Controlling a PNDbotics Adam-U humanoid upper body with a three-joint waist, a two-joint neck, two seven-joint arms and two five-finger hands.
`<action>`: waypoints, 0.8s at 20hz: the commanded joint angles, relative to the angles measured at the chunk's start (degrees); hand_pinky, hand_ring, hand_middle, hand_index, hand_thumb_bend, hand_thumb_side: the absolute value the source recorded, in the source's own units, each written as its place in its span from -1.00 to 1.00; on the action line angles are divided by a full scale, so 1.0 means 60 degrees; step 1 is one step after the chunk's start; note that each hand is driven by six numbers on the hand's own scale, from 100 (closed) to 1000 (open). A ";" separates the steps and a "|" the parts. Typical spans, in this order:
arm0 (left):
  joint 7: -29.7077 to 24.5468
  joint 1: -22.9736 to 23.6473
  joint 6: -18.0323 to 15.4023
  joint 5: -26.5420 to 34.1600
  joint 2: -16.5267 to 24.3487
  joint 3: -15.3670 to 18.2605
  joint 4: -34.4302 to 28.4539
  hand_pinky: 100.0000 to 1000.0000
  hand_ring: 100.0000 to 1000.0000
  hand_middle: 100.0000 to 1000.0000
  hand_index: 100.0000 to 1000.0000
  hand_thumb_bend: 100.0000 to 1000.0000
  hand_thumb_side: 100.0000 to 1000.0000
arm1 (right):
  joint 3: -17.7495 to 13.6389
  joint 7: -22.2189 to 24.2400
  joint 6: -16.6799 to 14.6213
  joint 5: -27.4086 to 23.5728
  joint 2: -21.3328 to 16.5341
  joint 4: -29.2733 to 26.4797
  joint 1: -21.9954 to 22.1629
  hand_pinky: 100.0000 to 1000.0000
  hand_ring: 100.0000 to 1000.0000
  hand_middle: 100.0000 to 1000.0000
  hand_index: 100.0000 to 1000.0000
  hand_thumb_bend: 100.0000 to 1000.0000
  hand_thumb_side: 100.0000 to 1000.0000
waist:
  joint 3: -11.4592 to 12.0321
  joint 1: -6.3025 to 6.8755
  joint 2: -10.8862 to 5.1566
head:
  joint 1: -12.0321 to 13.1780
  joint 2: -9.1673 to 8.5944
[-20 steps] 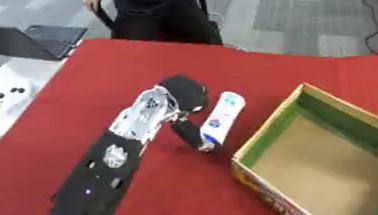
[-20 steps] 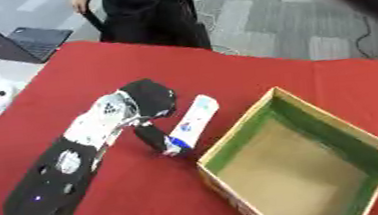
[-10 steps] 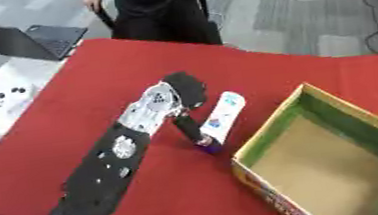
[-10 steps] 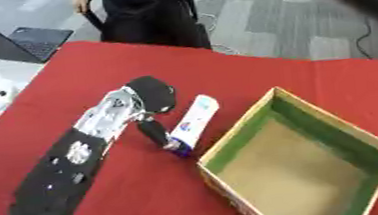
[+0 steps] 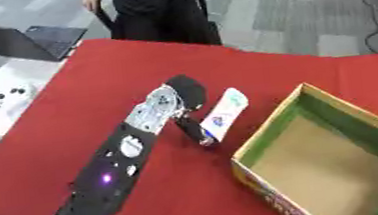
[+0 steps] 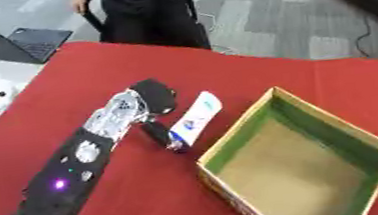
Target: Pick up objects on the table and place them in the box.
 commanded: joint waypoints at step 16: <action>0.0405 -0.0270 0.0093 -0.0600 -0.0290 0.0242 0.0565 -0.56 0.47 0.50 0.28 -0.10 1.00 | -0.0065 0.0077 0.0031 -0.0164 -0.0308 -0.0183 -0.0202 -0.91 -0.54 -0.38 -0.31 -0.88 0.97 | -0.0073 -0.0004 -0.0080 | 0.0171 -0.0041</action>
